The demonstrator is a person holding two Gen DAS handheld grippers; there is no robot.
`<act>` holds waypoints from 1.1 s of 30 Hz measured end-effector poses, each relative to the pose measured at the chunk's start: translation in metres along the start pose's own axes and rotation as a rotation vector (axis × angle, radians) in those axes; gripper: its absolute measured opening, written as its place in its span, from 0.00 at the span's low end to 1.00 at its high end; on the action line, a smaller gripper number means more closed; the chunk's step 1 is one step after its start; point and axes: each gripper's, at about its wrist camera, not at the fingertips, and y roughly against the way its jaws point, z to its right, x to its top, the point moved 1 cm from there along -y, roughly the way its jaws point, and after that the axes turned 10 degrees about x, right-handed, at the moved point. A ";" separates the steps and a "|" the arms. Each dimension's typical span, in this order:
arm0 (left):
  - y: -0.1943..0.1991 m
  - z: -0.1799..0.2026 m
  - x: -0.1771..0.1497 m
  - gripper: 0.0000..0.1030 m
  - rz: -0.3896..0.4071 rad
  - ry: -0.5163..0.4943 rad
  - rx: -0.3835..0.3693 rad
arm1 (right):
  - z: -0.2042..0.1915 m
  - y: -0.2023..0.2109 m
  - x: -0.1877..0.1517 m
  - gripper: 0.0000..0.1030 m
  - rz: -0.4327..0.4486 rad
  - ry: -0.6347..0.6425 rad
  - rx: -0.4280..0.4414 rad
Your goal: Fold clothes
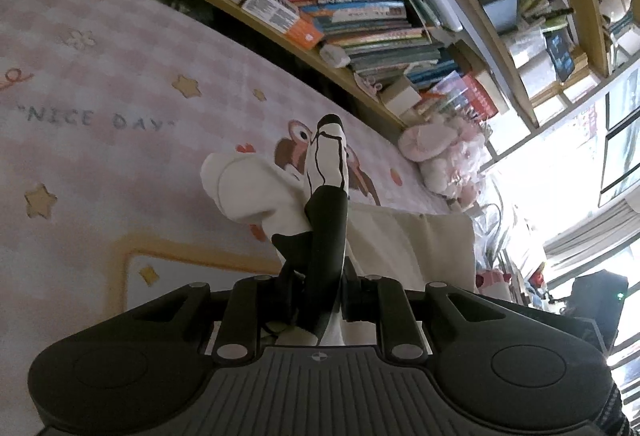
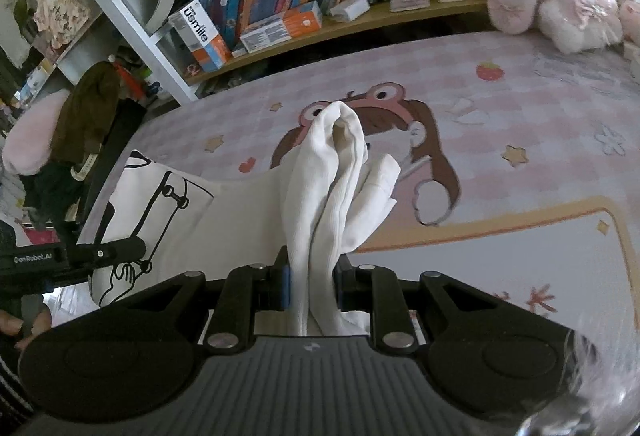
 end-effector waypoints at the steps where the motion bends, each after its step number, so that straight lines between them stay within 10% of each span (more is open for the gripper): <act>1: 0.001 -0.005 0.005 0.18 0.003 0.005 -0.005 | -0.004 -0.004 0.002 0.18 0.001 0.004 -0.002; 33: -0.101 0.000 0.139 0.18 0.124 0.026 0.031 | 0.050 -0.116 0.145 0.18 0.046 0.145 0.012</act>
